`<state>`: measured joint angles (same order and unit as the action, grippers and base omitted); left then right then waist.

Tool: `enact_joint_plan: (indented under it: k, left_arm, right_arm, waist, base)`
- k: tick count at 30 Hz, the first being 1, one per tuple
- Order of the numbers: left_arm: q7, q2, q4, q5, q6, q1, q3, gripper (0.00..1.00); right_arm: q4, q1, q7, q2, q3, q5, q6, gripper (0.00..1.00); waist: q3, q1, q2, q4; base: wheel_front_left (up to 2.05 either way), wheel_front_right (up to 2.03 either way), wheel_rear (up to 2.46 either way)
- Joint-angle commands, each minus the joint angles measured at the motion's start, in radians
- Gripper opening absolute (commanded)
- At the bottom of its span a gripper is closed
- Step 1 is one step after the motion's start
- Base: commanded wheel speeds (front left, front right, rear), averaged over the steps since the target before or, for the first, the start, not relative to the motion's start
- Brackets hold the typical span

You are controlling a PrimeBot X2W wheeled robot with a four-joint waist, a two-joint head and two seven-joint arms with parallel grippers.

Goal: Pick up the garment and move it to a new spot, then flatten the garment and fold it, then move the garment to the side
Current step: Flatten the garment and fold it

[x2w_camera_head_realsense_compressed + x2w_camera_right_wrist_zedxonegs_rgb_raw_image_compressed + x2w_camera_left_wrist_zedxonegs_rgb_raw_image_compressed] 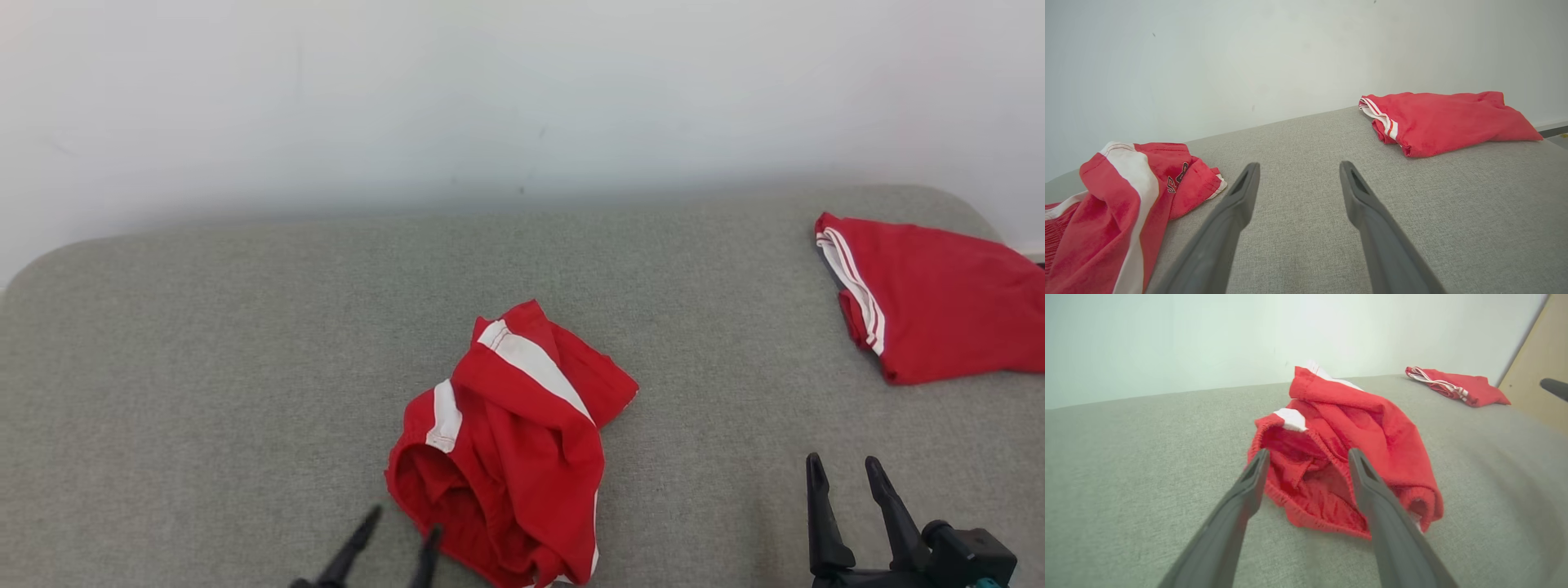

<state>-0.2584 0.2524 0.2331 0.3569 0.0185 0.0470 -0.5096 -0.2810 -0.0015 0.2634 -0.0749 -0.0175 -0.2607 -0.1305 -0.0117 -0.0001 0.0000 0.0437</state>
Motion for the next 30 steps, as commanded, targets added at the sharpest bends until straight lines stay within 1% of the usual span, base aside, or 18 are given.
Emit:
enact_joint_plan:
  k: [1, 4, 8, 11, 13, 15, 16, 21, 25, 30]
  left_arm:
    - [-0.005, 0.012, -0.026, 0.011, -0.011, -0.017, 0.020, 1.00]
    - [-0.006, 0.047, -0.089, 0.022, -0.052, -0.046, 0.085, 1.00]
    - [-0.006, 0.062, -0.162, 0.033, -0.092, -0.081, 0.190, 1.00]
    - [-0.006, 0.054, -0.216, 0.014, -0.102, -0.117, 0.273, 1.00]
    - [-0.007, 0.034, -0.243, 0.001, -0.103, -0.145, 0.316, 1.00]
    - [-0.007, 0.023, -0.252, -0.014, -0.097, -0.172, 0.357, 1.00]
    - [-0.007, 0.002, -0.250, -0.024, -0.086, -0.192, 0.386, 1.00]
    - [-0.007, -0.041, -0.236, -0.057, -0.042, -0.210, 0.428, 1.00]
    - [-0.007, -0.069, -0.223, -0.087, -0.007, -0.186, 0.444, 1.00]
    - [-0.007, -0.104, -0.204, -0.110, 0.027, -0.163, 0.462, 1.00]
  right_arm:
    - [0.000, 0.004, 0.001, 0.001, -0.001, 0.004, 0.000, 1.00]
    - [0.001, 0.007, 0.001, -0.001, 0.001, 0.005, 0.000, 1.00]
    - [0.003, 0.013, 0.001, -0.012, -0.001, 0.004, 0.000, 1.00]
    - [0.006, 0.017, 0.001, -0.020, -0.002, -0.003, 0.000, 1.00]
    - [0.006, 0.022, 0.001, -0.024, 0.000, -0.004, 0.000, 1.00]
    - [0.004, 0.024, 0.001, -0.027, 0.002, -0.005, 0.000, 1.00]
    - [0.001, 0.023, 0.001, -0.032, 0.005, -0.009, 0.000, 1.00]
    - [-0.010, -0.011, 0.001, -0.061, 0.057, -0.017, 0.000, 1.00]
    - [-0.033, -0.090, -0.008, -0.104, 0.168, -0.022, 0.000, 1.00]
    - [-0.095, -0.258, -0.063, -0.145, 0.339, -0.041, 0.000, 1.00]
  waist:
    - [0.016, 0.0001, 0.0000, -0.015]
    - [0.023, 0.0001, 0.0000, -0.015]
    - [0.030, 0.0001, 0.0000, -0.009]
    - [0.029, 0.0001, 0.0000, -0.004]
    - [0.027, 0.0001, 0.0000, -0.003]
    - [0.025, 0.0001, 0.0000, -0.003]
    - [0.024, 0.0001, 0.0000, -0.006]
    - [0.023, 0.0001, 0.0000, -0.027]
    - [0.020, 0.0001, 0.0000, -0.058]
    - [0.010, 0.0001, 0.0000, -0.107]
  base:
    - [0.00, 0.00, 0.00]
    - [0.00, 0.00, 0.00]
    - [0.00, 0.00, 0.00]
    - [0.00, 0.00, 0.00]
    - [0.00, 0.00, 0.00]
    - [0.00, 0.00, 0.00]
    - [0.00, 0.00, 0.00]
    - [0.00, 0.00, 0.00]
    - [0.00, 0.00, 0.00]
    - [0.00, 0.00, 0.00]
